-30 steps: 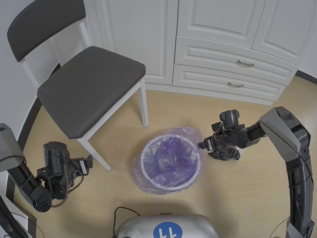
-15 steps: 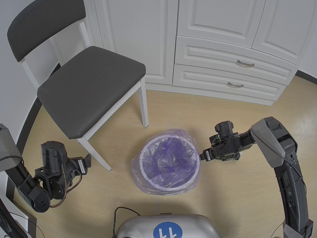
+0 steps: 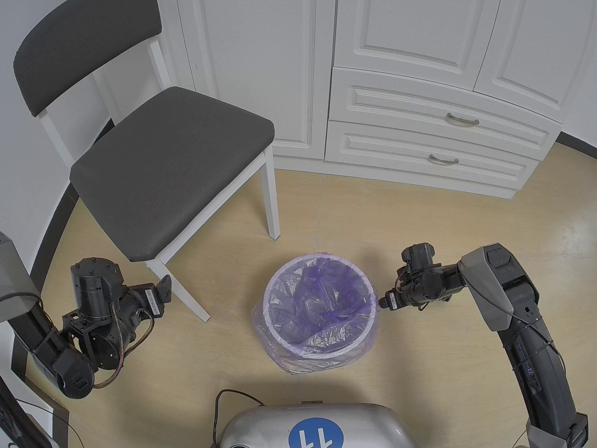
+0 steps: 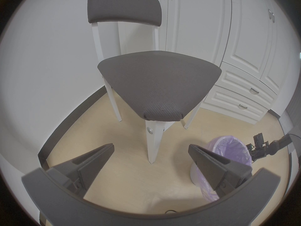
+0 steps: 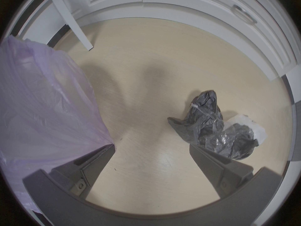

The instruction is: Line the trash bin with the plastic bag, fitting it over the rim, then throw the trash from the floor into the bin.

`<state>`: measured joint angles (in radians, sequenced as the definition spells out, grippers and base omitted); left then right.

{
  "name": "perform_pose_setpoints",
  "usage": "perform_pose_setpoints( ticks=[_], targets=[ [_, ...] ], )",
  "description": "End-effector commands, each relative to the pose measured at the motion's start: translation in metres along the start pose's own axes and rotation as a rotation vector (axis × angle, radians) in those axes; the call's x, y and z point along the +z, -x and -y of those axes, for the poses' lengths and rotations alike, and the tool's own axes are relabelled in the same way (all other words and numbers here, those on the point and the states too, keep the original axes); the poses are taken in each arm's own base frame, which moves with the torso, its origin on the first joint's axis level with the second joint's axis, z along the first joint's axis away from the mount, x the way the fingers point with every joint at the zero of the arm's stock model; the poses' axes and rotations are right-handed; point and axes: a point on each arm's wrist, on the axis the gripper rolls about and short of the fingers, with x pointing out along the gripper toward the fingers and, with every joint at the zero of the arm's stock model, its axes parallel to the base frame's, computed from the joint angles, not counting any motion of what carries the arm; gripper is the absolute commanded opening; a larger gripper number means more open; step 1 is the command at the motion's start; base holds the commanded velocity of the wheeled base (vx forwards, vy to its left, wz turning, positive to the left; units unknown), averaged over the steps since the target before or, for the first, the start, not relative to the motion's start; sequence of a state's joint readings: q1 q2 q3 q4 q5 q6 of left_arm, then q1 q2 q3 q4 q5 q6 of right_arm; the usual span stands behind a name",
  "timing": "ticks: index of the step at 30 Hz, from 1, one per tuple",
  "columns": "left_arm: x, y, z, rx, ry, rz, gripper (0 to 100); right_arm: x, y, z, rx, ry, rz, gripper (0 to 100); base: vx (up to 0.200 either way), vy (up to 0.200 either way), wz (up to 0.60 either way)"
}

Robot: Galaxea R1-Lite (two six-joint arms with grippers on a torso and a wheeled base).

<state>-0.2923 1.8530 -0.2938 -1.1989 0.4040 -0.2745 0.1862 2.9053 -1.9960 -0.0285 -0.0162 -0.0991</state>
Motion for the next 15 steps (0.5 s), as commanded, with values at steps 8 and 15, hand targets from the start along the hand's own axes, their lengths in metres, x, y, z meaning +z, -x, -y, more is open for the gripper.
perform_pose_setpoints(
  ticks=[8,15],
  targets=[
    [-0.008,0.015,0.021,-0.104,-0.084,-0.023,100,0.057,0.117,0.007,0.251,-0.105,0.086,100,0.000,0.000,0.00],
    [-0.053,-0.008,0.048,-0.143,-0.197,-0.171,100,0.065,0.176,0.008,0.261,-0.103,0.122,100,0.000,0.000,0.00]
  ],
)
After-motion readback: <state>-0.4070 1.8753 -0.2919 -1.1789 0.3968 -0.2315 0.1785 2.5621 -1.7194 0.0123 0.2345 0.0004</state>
